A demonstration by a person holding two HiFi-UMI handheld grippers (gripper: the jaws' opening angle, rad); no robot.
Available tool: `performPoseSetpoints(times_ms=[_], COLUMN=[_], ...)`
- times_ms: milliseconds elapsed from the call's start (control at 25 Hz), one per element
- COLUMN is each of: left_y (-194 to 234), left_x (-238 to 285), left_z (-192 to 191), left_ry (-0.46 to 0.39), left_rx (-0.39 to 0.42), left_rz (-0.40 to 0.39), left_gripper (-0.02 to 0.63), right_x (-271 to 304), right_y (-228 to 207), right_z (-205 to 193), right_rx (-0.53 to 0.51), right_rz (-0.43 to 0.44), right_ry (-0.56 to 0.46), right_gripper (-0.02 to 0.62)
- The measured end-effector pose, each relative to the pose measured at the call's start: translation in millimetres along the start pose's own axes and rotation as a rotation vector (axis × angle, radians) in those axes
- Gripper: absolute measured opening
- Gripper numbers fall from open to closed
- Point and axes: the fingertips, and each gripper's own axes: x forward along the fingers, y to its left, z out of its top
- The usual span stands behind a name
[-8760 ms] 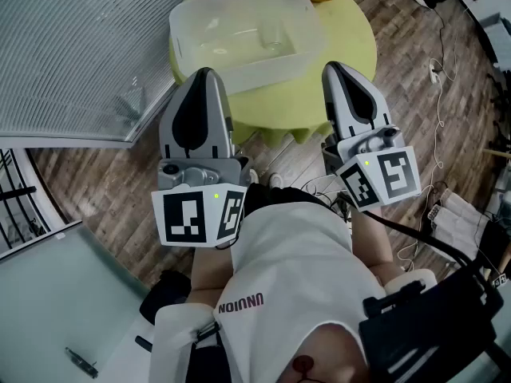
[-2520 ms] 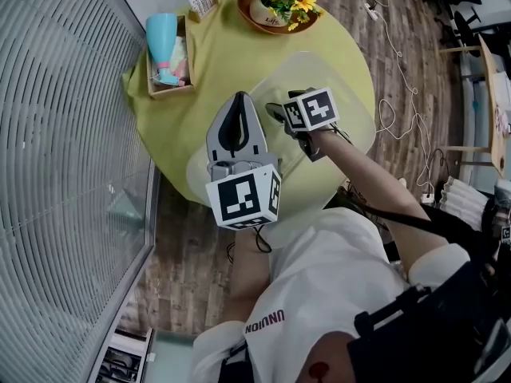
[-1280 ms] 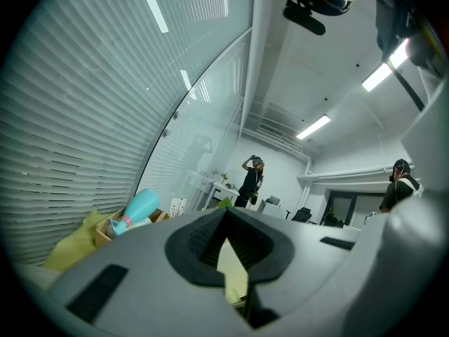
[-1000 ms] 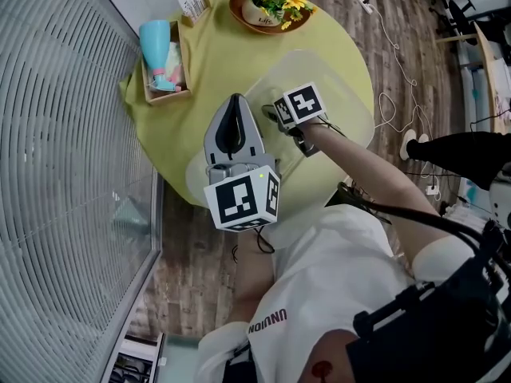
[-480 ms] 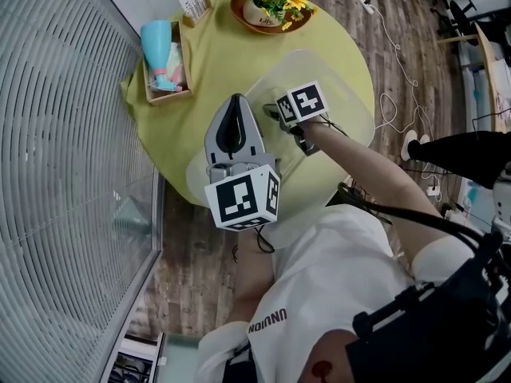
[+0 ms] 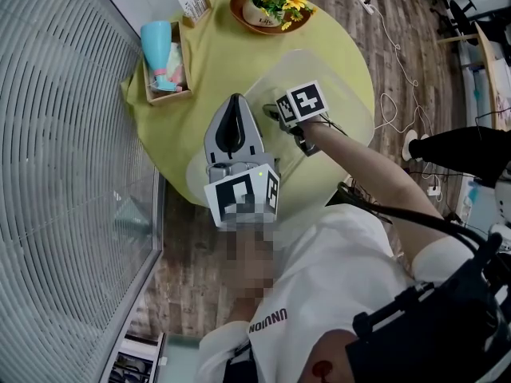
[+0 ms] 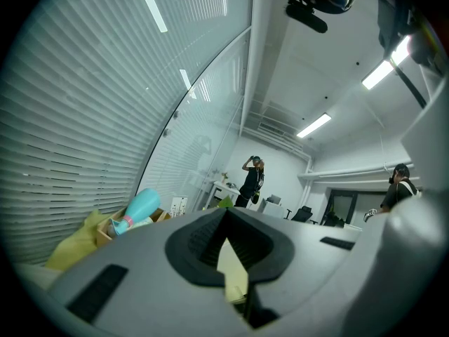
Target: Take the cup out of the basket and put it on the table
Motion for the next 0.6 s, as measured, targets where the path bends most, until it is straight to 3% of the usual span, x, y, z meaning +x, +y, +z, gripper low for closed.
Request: performPoseSetpoints(times_ms=[600], left_y=[3], left_x=[0], left_z=[1], left_ry=[-0.002], left_rx=[0.004], left_rz=[0.007], left_gripper=[0.014], right_x=[-19], right_y=[9], right_z=[8], right_rx=[-0.005], right_rz=[0.007], right_ry=[-0.009], right_gripper=[0.316])
